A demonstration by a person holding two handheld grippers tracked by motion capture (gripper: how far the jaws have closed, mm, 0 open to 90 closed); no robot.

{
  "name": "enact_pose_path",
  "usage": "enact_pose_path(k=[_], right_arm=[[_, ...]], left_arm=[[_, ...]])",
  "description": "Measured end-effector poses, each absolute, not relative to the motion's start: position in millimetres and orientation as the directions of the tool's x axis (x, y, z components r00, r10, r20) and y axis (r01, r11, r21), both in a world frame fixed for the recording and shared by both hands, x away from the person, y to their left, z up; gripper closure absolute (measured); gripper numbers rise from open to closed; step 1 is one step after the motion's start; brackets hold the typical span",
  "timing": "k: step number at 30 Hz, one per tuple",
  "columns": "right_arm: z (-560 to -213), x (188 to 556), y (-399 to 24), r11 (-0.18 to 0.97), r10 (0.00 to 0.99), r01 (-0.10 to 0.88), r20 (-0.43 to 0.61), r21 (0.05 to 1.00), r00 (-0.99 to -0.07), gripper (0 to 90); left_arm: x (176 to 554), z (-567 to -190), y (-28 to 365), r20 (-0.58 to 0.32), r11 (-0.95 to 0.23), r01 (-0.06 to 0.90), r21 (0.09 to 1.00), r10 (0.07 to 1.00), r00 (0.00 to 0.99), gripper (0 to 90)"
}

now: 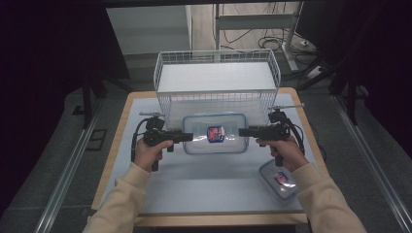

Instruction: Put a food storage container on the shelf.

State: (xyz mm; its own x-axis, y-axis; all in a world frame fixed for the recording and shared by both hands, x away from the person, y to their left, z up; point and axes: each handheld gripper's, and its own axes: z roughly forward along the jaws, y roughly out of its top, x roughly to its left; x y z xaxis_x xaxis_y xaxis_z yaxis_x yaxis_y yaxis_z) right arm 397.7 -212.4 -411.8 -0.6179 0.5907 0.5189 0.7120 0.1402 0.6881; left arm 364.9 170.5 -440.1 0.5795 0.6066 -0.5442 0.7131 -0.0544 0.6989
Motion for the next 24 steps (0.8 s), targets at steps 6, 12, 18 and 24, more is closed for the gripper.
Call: enact_pose_path(k=[6, 12, 18, 24], right_arm=[[-399.0, 397.5, -211.5, 0.135, 0.590, 0.693, 0.504, 0.708, -0.630, 49.6], [-383.5, 397.6, -211.6, 0.126, 0.586, 0.670, 0.490, 0.732, -0.645, 49.6], [-366.1, 398.4, -211.9, 0.119, 0.584, 0.645, 0.472, 0.755, -0.661, 49.6], [-353.2, 401.3, -212.5, 0.111, 0.580, 0.626, 0.461, 0.771, -0.671, 49.6]], left_arm=[[365.7, -421.6, 170.2, -0.526, -0.055, 0.696, 0.716, 0.613, 0.590, 48.6], [367.0, -402.7, 170.2, -0.504, -0.058, 0.675, 0.736, 0.619, 0.602, 48.6], [369.0, -385.4, 170.0, -0.486, -0.061, 0.655, 0.754, 0.619, 0.617, 48.5], [372.7, -368.0, 169.3, -0.468, -0.066, 0.640, 0.766, 0.624, 0.625, 48.5]])
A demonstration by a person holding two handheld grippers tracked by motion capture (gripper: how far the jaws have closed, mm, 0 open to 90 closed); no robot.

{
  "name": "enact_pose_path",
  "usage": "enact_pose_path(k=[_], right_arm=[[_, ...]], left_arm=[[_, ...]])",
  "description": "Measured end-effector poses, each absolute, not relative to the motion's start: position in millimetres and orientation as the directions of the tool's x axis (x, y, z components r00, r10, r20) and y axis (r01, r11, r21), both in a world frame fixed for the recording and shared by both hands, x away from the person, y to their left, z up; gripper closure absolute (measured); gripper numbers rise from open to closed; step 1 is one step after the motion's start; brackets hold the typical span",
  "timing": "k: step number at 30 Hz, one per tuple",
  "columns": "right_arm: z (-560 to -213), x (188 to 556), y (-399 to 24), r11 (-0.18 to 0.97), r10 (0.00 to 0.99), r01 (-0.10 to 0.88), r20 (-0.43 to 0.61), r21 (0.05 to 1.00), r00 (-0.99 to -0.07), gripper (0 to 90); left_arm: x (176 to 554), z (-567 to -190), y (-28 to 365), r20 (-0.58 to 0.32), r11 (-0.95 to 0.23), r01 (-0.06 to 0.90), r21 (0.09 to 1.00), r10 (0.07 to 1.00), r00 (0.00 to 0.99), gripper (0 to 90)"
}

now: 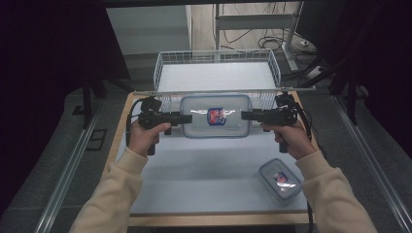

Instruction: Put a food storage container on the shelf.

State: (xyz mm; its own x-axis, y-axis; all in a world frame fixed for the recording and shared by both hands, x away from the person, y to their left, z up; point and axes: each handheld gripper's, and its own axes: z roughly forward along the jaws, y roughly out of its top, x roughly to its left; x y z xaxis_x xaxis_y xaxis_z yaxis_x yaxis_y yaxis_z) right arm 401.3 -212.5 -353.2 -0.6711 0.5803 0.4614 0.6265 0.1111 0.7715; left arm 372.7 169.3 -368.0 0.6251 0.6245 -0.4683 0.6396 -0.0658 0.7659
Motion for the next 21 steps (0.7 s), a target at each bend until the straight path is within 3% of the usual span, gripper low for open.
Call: enact_pose_path(k=[21], right_arm=[[-303.8, 429.5, -209.0, 0.102, 0.591, 0.592, 0.430, 0.800, -0.683, 49.3]], left_arm=[[406.7, -323.7, 172.6, -0.444, -0.061, 0.604, 0.795, 0.620, 0.647, 48.3]])
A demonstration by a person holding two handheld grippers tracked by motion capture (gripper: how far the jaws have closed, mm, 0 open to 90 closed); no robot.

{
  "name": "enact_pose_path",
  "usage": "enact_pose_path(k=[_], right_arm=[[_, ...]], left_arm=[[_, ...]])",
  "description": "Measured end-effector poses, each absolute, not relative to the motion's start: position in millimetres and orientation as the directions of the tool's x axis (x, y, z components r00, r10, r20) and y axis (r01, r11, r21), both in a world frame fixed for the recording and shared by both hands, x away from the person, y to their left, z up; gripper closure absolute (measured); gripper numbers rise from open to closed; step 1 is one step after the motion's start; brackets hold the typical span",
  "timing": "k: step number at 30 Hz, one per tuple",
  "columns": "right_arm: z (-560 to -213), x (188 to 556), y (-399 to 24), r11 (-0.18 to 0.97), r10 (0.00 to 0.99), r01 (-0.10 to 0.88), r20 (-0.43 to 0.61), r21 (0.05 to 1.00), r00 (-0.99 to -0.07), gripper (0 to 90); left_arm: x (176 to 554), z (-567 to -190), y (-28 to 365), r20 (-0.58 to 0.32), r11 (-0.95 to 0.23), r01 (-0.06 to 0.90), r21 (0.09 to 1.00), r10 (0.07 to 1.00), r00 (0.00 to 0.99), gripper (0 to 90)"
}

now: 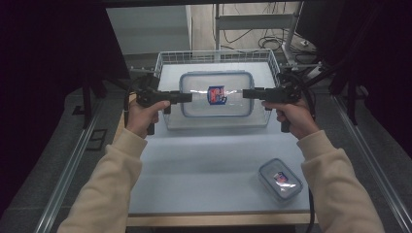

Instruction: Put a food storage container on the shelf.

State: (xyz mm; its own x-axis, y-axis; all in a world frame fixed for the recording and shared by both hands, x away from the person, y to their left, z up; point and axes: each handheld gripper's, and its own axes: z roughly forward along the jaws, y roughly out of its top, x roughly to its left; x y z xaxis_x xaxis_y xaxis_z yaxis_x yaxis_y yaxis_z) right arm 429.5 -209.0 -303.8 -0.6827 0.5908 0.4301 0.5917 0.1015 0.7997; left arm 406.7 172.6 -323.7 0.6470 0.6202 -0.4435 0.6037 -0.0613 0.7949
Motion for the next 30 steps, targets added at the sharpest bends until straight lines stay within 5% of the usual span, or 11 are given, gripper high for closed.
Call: enact_pose_path(k=[30], right_arm=[[-294.1, 519.9, -203.6, 0.033, 0.605, 0.660, 0.511, 0.751, -0.611, 48.5]], left_arm=[[499.1, -309.5, 179.4, -0.491, -0.044, 0.652, 0.757, 0.621, 0.611, 47.7]])
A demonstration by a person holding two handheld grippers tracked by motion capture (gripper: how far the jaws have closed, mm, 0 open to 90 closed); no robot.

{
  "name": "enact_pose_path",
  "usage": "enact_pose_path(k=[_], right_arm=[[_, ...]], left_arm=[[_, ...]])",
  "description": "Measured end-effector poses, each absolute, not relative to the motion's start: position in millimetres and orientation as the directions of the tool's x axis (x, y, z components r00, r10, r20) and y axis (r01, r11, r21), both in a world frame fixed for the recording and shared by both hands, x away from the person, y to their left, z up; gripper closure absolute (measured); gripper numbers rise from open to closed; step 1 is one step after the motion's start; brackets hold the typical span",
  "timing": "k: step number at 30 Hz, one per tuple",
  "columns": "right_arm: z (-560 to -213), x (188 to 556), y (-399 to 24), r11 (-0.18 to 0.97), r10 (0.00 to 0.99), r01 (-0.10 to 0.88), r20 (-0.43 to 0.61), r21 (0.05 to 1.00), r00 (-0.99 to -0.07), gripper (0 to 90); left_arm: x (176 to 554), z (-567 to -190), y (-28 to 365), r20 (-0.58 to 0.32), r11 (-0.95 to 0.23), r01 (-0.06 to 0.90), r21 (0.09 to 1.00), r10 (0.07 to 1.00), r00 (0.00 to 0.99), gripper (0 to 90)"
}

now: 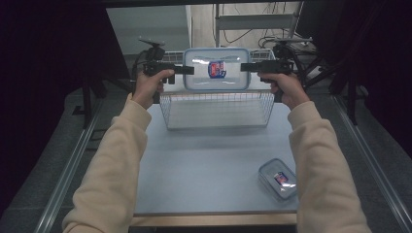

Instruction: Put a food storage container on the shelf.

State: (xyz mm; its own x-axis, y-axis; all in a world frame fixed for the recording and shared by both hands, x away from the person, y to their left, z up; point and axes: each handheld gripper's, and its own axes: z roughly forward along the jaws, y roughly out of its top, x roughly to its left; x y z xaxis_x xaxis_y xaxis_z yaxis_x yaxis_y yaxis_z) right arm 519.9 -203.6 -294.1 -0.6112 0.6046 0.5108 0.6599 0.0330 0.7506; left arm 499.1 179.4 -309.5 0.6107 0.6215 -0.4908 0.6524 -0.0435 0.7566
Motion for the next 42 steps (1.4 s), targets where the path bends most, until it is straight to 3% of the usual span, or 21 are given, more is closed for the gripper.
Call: enact_pose_path(k=[16, 19, 22, 25, 32, 39, 42], right_arm=[[-301.3, 541.1, -198.2, -0.157, 0.646, 0.722, 0.623, 0.674, -0.441, 45.0], [-305.1, 543.7, -191.5, -0.188, 0.668, 0.723, 0.627, 0.664, -0.402, 40.6], [-308.5, 545.2, -186.6, -0.210, 0.699, 0.707, 0.609, 0.675, -0.374, 37.5], [-308.8, 543.9, -184.0, -0.206, 0.700, 0.695, 0.600, 0.689, -0.387, 31.7], [-303.6, 530.3, -190.0, -0.195, 0.726, 0.629, 0.542, 0.752, -0.424, 29.3], [-298.9, 512.7, -198.9, -0.102, 0.738, 0.580, 0.453, 0.808, -0.500, 28.9], [-299.4, 503.9, -204.4, -0.077, 0.733, 0.572, 0.435, 0.817, -0.523, 28.9]], left_arm=[[521.6, -318.8, 174.8, -0.600, 0.083, 0.714, 0.695, 0.615, 0.512, 41.2], [527.2, -323.5, 172.3, -0.618, 0.100, 0.729, 0.677, 0.615, 0.490, 36.1], [533.3, -329.6, 168.0, -0.635, 0.105, 0.756, 0.647, 0.623, 0.457, 24.4], [533.1, -330.2, 167.6, -0.620, 0.118, 0.736, 0.667, 0.635, 0.460, 22.1], [525.4, -318.2, 165.4, -0.533, 0.085, 0.686, 0.723, 0.701, 0.474, 13.4], [499.7, -301.7, 179.9, -0.445, 0.068, 0.603, 0.795, 0.740, 0.504, 15.4], [482.7, -299.6, 185.8, -0.419, 0.060, 0.572, 0.818, 0.743, 0.522, 22.7]])
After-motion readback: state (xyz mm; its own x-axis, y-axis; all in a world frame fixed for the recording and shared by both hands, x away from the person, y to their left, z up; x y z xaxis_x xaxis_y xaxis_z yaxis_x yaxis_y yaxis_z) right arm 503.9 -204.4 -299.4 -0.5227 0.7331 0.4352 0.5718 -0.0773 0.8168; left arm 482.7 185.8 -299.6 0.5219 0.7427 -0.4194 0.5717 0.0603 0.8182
